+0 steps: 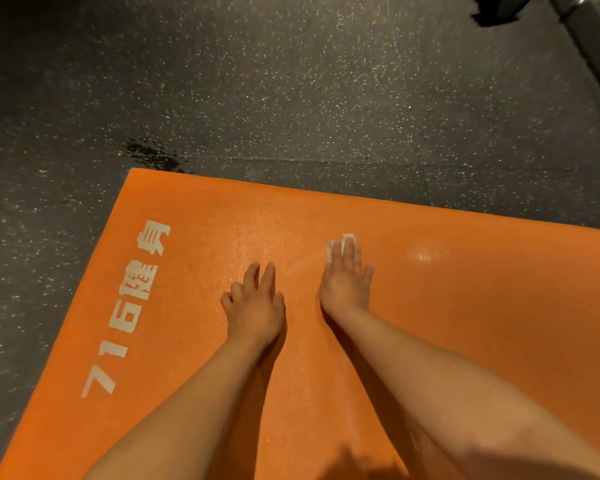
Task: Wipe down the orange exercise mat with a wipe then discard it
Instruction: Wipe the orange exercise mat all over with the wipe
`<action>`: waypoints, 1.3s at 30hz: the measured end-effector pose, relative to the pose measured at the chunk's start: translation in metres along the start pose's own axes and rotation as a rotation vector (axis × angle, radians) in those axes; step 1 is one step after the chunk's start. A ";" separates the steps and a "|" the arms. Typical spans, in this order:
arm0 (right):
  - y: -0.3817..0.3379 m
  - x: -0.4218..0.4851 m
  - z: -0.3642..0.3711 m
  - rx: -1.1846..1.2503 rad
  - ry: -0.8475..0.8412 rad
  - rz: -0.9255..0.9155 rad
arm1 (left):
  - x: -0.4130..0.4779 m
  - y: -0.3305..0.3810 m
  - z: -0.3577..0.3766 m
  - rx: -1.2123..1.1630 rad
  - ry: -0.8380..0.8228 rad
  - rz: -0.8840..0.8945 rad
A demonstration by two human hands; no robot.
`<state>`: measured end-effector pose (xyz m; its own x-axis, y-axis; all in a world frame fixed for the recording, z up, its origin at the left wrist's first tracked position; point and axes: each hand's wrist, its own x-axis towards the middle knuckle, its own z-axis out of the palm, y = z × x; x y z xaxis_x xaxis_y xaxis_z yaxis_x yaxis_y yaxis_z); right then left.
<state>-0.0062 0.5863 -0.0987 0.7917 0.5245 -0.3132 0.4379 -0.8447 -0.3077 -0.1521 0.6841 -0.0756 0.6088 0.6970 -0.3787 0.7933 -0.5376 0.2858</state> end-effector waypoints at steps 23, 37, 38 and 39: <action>-0.002 0.092 -0.024 -0.092 -0.002 -0.145 | 0.095 0.028 -0.009 -0.049 0.010 -0.061; -0.061 0.121 -0.014 -0.078 -0.016 -0.351 | 0.102 0.020 -0.003 -0.153 0.017 -0.037; -0.062 0.122 -0.014 -0.048 0.007 -0.276 | 0.102 0.020 -0.002 -0.150 0.020 -0.034; -0.067 0.120 -0.013 -0.012 0.014 -0.254 | 0.102 0.019 -0.001 -0.151 0.024 -0.032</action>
<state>0.0651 0.7043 -0.1042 0.6612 0.7189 -0.2146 0.6288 -0.6871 -0.3641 -0.0747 0.7455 -0.1078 0.5818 0.7246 -0.3693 0.8028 -0.4388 0.4037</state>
